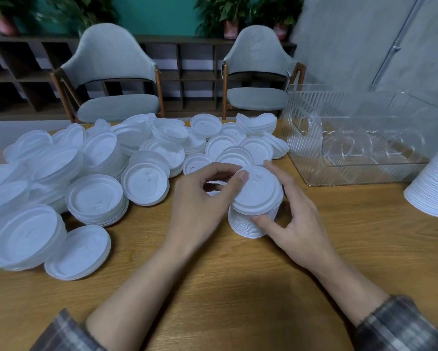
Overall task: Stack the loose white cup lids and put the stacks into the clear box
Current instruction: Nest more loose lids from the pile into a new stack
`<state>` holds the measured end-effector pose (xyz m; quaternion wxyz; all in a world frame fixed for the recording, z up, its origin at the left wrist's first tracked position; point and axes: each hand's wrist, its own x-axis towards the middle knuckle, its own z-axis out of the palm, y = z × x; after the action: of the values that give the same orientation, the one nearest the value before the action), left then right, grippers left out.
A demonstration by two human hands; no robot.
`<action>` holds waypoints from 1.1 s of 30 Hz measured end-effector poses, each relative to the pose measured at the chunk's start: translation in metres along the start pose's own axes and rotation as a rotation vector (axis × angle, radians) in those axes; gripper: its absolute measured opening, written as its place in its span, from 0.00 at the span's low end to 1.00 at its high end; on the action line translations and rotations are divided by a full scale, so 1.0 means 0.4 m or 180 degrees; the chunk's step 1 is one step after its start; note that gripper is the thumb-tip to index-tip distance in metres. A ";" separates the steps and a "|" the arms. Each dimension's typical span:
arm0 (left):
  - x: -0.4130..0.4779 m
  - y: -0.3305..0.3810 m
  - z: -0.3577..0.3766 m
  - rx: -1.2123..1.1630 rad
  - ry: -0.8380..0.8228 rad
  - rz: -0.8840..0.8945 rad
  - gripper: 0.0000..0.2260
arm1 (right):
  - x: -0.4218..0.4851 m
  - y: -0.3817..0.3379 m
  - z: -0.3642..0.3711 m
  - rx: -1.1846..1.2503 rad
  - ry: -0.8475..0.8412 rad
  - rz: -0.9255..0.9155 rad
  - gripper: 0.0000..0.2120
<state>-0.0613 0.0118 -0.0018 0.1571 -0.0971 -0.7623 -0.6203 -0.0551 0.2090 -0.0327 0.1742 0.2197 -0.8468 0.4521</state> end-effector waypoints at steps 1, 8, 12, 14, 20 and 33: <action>-0.005 0.000 0.000 0.0093 -0.0037 0.0028 0.06 | 0.000 0.000 0.000 0.0015 0.0012 -0.0002 0.37; -0.017 0.006 -0.001 0.0681 -0.0382 0.0301 0.28 | -0.003 -0.006 -0.002 0.0180 0.0005 0.0104 0.37; -0.013 0.005 0.004 0.0630 -0.0257 0.0322 0.28 | -0.003 -0.011 0.000 0.0342 0.0012 0.0140 0.40; -0.009 0.002 0.007 0.0630 -0.0297 0.0293 0.28 | -0.003 -0.014 0.000 0.0378 0.0011 0.0133 0.41; -0.005 0.000 0.014 0.0659 -0.0346 0.0275 0.28 | -0.004 -0.015 -0.001 0.0309 0.0014 0.0093 0.40; -0.008 -0.003 0.021 0.0684 -0.0482 0.0205 0.28 | -0.005 -0.012 0.000 0.0511 0.0311 -0.0024 0.34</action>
<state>-0.0599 0.0198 -0.0053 0.1284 -0.1507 -0.8305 -0.5206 -0.0508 0.2071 -0.0305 0.1988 0.2139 -0.7974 0.5280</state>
